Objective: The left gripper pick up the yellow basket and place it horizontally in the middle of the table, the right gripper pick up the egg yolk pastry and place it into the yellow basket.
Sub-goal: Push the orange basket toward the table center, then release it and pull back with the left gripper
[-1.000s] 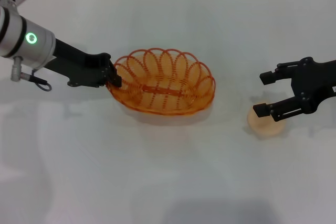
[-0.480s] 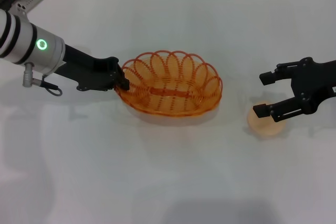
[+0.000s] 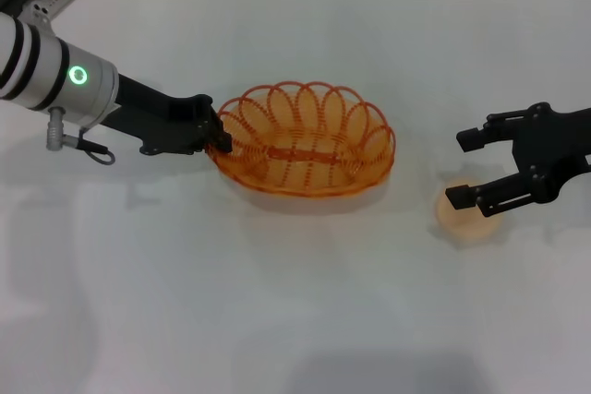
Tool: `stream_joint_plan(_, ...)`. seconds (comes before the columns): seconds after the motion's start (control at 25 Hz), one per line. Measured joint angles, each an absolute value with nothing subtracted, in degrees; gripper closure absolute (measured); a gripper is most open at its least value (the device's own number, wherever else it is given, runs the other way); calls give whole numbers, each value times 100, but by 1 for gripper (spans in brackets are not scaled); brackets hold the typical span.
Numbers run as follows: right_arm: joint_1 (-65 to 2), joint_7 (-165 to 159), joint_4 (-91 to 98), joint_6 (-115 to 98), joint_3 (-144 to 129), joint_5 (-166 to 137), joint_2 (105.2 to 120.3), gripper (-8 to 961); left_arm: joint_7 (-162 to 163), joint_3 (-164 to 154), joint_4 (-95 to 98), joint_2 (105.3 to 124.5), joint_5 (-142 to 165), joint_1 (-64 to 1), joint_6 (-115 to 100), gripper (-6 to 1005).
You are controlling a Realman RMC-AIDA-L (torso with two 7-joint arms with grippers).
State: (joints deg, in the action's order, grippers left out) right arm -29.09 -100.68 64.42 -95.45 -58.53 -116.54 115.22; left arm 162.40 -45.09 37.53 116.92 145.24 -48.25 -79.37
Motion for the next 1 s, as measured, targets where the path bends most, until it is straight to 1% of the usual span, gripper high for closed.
stream_joint_plan(0.6,-2897,-10063,6432,-9562,-5853,-11654,11515,93,16163,-4509,3546,11743,14509,-4837,-7872,915)
stream_joint_plan(1.0,-2880,-10067,6440,-9563,-5853,-11654,11513,94,16026,-4505,3546,11742,14380,-4858,-7960,873)
